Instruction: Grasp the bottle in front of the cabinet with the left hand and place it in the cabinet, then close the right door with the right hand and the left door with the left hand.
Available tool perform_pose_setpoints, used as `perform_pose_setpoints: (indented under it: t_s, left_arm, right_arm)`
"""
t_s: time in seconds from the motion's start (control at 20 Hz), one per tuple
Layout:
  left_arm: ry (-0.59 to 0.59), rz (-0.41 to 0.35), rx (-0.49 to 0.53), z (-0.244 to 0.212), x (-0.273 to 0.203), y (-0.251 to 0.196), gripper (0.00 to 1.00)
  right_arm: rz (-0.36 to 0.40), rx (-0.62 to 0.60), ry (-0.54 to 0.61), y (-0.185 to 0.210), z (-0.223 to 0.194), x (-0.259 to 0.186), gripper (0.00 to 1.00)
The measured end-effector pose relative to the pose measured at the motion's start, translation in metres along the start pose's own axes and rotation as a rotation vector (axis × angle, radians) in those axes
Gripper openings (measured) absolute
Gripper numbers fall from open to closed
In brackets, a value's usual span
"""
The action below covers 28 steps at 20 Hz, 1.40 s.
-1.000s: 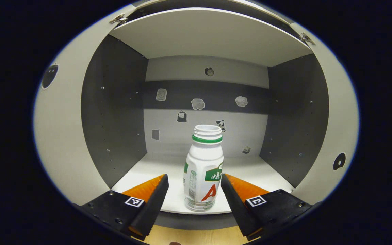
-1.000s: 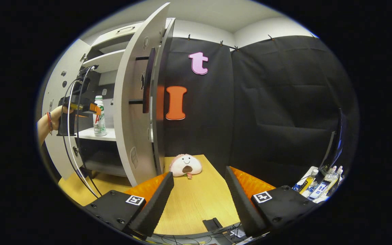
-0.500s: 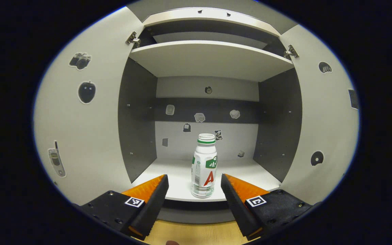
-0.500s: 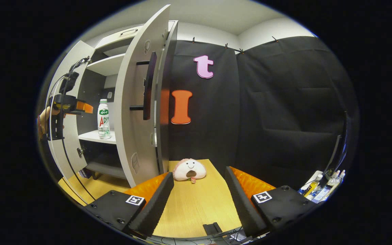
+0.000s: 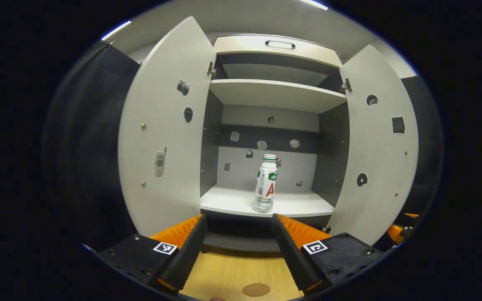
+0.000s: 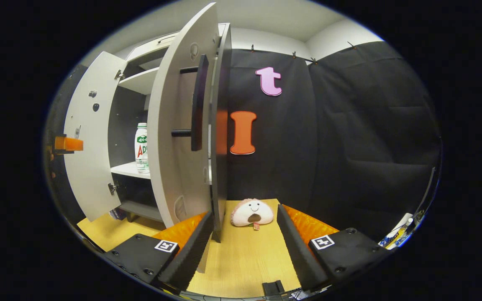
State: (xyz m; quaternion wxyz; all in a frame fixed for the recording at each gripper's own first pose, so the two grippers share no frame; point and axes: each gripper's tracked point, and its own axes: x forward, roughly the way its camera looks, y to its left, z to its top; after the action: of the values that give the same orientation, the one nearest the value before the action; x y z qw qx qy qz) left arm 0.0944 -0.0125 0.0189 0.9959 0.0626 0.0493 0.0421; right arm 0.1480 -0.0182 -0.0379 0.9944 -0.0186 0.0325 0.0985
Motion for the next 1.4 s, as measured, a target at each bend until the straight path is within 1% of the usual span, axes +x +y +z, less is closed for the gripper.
perform_pose_setpoints:
  t_s: [0.05,0.1,0.15,0.25,0.3,0.35,0.5,0.7,0.9,1.1,1.2,1.4]
  left_arm:
    - [0.003,0.023,0.004,-0.005,-0.011,0.013,0.94]
    - [0.007,0.048,0.010,-0.012,-0.023,0.025,0.94]
    - [0.013,0.066,0.018,-0.016,-0.032,0.037,0.94]
    - [0.013,0.076,0.017,-0.020,-0.045,0.056,0.94]
    - [0.017,0.081,0.005,-0.024,-0.052,0.065,0.94]
    - [0.016,0.076,-0.010,-0.027,-0.058,0.071,0.94]
    - [0.022,0.059,-0.041,-0.038,-0.067,0.086,0.92]
    - [0.007,0.022,-0.050,-0.038,-0.056,0.098,0.94]
    - [-0.009,-0.038,-0.017,-0.033,-0.042,0.100,0.94]
    - [-0.004,-0.074,-0.024,-0.034,-0.038,0.107,0.94]
    - [-0.013,-0.076,-0.023,-0.031,-0.039,0.115,0.94]
    - [-0.010,-0.066,-0.012,-0.033,-0.039,0.133,0.94]
  right_arm:
    - [0.004,0.009,0.001,0.003,0.000,0.004,1.00]
    - [0.005,0.023,0.003,0.006,0.000,0.010,0.94]
    - [0.003,0.034,0.005,0.011,0.000,0.014,0.94]
    - [-0.003,0.028,0.000,0.020,0.000,0.021,0.94]
    - [-0.031,0.020,-0.001,0.018,-0.001,0.020,0.95]
    - [-0.057,0.019,0.000,0.016,-0.004,0.020,0.95]
    - [-0.092,0.044,-0.012,0.017,-0.005,0.017,0.95]
    - [-0.118,0.045,-0.014,0.027,-0.003,0.016,0.94]
    - [-0.084,0.073,-0.015,0.066,-0.005,0.018,0.94]
    - [-0.048,0.073,-0.029,0.116,-0.004,0.028,0.94]
    - [-0.023,0.067,-0.031,0.139,-0.003,0.037,0.94]
    - [0.007,0.056,-0.033,0.173,0.001,0.057,0.94]
